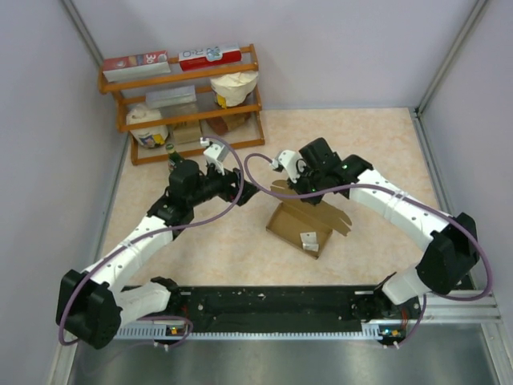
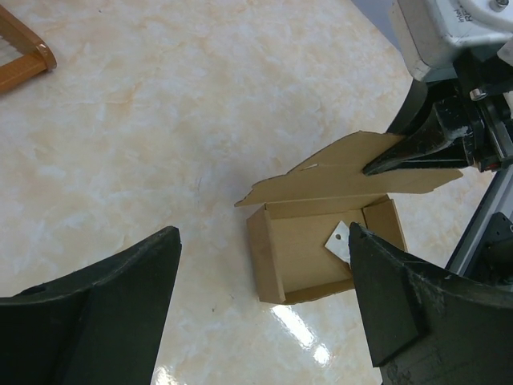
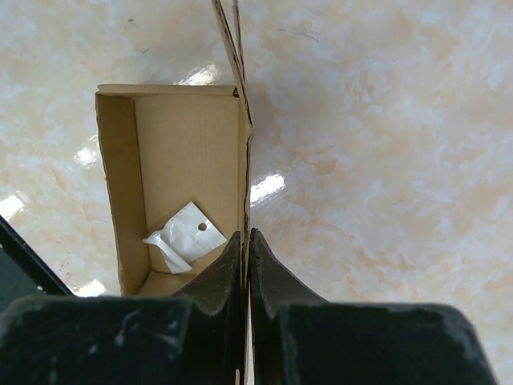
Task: Fold the paper box
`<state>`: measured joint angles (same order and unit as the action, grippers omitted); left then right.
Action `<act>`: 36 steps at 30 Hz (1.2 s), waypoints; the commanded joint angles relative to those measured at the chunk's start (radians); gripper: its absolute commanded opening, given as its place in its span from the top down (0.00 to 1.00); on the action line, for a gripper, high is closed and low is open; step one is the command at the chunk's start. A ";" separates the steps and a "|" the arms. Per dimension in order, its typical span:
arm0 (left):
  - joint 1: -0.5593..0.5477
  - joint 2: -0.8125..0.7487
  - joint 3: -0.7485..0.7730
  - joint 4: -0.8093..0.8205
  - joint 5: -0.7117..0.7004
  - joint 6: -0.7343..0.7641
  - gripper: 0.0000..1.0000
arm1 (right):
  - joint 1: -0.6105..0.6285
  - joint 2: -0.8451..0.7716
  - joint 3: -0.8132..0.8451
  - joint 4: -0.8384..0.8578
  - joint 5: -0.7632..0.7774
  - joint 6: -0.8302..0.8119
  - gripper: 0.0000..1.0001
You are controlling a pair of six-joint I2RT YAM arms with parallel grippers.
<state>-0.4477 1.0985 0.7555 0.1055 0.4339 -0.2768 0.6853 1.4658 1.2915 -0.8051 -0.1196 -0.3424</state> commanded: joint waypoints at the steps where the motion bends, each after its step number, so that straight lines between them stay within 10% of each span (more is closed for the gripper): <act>1: 0.003 0.003 -0.005 0.060 -0.004 0.027 0.11 | 0.010 0.022 0.081 0.011 0.023 -0.082 0.99; 36: -0.005 0.250 -0.196 0.628 0.348 0.163 0.12 | 0.011 0.085 0.167 -0.169 -0.155 -0.372 0.99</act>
<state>-0.4477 1.3296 0.5507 0.6514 0.7277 -0.1242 0.6872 1.5486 1.4235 -0.9707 -0.2451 -0.6991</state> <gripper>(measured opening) 0.891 0.008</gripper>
